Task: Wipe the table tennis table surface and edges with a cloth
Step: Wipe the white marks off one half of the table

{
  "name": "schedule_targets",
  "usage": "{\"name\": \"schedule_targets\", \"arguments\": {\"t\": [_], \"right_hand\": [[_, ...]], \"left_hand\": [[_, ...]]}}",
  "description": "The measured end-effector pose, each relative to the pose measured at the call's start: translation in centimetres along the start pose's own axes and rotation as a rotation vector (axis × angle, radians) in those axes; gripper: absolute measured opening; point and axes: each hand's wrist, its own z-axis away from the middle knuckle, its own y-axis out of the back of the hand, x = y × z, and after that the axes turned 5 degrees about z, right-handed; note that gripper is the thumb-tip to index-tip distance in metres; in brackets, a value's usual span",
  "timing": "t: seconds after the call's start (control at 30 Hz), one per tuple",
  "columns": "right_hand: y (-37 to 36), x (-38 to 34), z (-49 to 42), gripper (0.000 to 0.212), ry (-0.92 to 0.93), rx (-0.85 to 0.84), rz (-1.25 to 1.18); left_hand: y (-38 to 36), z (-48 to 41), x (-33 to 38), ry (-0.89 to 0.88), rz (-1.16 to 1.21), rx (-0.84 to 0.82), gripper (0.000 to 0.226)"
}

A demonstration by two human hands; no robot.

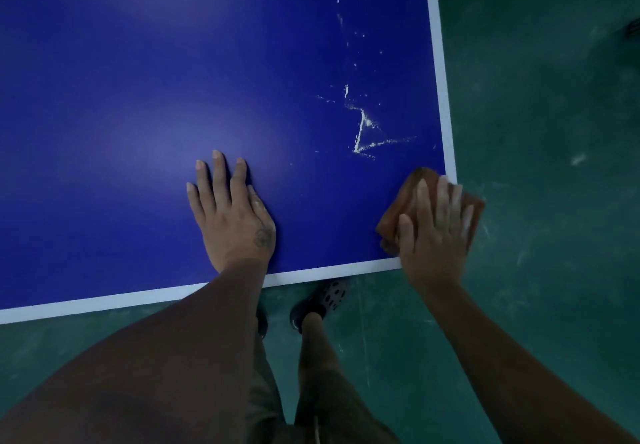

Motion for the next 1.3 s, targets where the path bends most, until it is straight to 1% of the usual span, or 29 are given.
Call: {"name": "schedule_targets", "arguments": {"t": [0.13, 0.2, 0.27, 0.37, 0.43, 0.47, 0.53, 0.63, 0.7, 0.73, 0.8, 0.87, 0.93, 1.0, 1.03, 1.1, 1.17, 1.23, 1.3], "right_hand": [[-0.3, -7.2, 1.3, 0.066, 0.248, -0.046, -0.029], [-0.2, -10.5, 0.3, 0.065, 0.376, -0.035, -0.073], [0.0, -12.8, -2.0, 0.063, 0.446, 0.0, -0.119], [0.3, -13.7, -6.1, 0.062, 0.54, 0.039, -0.121], [0.3, -12.3, -8.3, 0.062, 0.626, 0.063, -0.109], [0.3, -10.9, -9.3, 0.062, 0.633, 0.073, -0.105], [0.5, -7.1, -11.5, 0.063, 0.533, 0.087, -0.079], [1.2, -1.1, -13.9, 0.064, 0.238, 0.063, -0.047], [1.7, 0.9, -14.3, 0.067, 0.092, 0.023, -0.058], [1.9, 1.0, -14.2, 0.067, 0.058, 0.012, -0.06], [2.0, -0.6, -13.2, 0.067, 0.068, 0.019, -0.024], [1.5, -3.0, -11.4, 0.066, 0.172, 0.033, 0.014], [0.9, -4.4, -9.9, 0.065, 0.3, 0.047, -0.014], [0.5, -3.9, -10.0, 0.063, 0.387, 0.069, -0.062], [0.4, -3.2, -10.5, 0.063, 0.401, 0.077, -0.06], [0.5, -1.6, -11.6, 0.064, 0.346, 0.076, -0.034], [0.7, -0.5, -11.4, 0.064, 0.213, 0.063, -0.031], [0.7, -0.3, -9.5, 0.064, 0.124, 0.052, -0.04], [0.4, -0.8, -6.5, 0.065, 0.087, 0.034, -0.045]], "left_hand": [[-0.2, 0.0, -0.1, -0.013, 0.017, 0.054, 0.049], [-0.3, -0.1, -0.2, -0.016, 0.032, 0.069, 0.047], [-0.2, -0.2, -0.1, -0.012, 0.042, 0.076, 0.047], [-0.2, -0.2, 0.1, -0.01, 0.044, 0.084, 0.046], [-0.1, -0.1, 0.1, -0.005, 0.047, 0.076, 0.047], [0.0, -0.1, 0.2, 0.004, 0.046, 0.066, 0.048], [0.1, -0.1, 0.2, 0.02, 0.037, 0.038, 0.051], [0.2, 0.0, 0.3, 0.029, 0.032, 0.02, 0.053], [0.2, -0.1, 0.5, 0.032, 0.037, 0.026, 0.053], [0.2, -0.1, 0.5, 0.035, 0.036, 0.028, 0.053], [0.2, -0.1, 0.6, 0.037, 0.031, 0.026, 0.054], [0.2, -0.1, 0.5, 0.03, 0.023, 0.022, 0.053], [0.2, -0.1, 0.5, 0.03, 0.013, 0.015, 0.054], [0.2, -0.1, 0.5, 0.029, 0.008, 0.016, 0.053], [0.2, -0.1, 0.5, 0.027, 0.006, 0.018, 0.053], [0.2, -0.1, 0.4, 0.026, 0.003, 0.019, 0.052], [0.3, -0.1, 0.5, 0.025, 0.006, 0.016, 0.051], [0.4, -0.1, 0.5, 0.021, 0.006, 0.019, 0.05], [0.3, -0.1, 0.5, 0.018, 0.0, 0.02, 0.05]]}}
